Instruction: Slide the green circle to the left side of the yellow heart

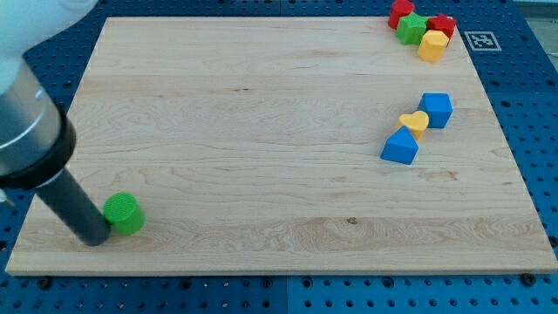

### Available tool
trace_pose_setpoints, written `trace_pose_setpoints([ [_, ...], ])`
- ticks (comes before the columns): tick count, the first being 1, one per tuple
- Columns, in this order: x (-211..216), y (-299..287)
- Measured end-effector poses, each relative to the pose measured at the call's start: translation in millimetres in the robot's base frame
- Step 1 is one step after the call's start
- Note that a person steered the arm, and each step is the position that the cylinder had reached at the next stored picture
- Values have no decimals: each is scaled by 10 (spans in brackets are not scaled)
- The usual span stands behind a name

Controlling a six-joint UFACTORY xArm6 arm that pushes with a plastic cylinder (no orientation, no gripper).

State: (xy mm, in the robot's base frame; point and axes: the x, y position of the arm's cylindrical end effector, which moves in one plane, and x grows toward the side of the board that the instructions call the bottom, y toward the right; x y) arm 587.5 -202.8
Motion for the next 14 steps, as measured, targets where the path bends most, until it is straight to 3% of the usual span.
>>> trace_pose_setpoints([
  [2,-249,211],
  [3,-318,506],
  [6,-1043,1517],
  [8,-1495,1172],
  [9,-1515,1258],
  [11,-1536,1961],
  [13,-1784,2029],
  [14,-1678,2489],
])
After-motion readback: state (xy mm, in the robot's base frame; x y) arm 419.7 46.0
